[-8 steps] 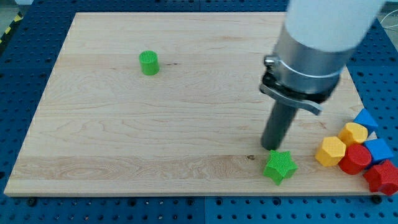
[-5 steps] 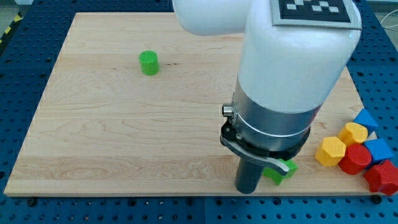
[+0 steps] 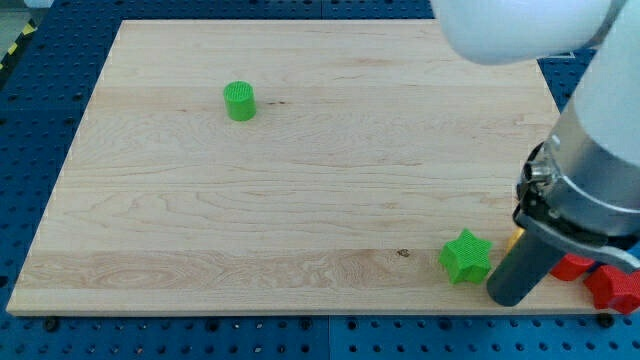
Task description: Slide the green star below to the green circle
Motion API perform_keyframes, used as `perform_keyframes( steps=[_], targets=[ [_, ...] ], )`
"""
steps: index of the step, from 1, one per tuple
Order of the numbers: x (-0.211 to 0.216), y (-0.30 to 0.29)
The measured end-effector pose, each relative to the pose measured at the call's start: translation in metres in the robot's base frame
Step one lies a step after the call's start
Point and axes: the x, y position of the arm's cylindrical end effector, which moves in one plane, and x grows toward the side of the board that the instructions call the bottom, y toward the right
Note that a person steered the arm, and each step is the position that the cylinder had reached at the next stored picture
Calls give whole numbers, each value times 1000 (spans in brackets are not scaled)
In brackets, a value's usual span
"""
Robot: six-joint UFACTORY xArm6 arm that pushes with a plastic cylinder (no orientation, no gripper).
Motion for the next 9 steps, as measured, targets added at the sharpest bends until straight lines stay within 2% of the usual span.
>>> perform_keyframes(
  steps=[1,2,3,4,7,9],
  targets=[
    [-39,-10],
    [-45,-31],
    [4,-31],
    [6,-48],
    [-52,-90],
    [-56,-70]
  ],
)
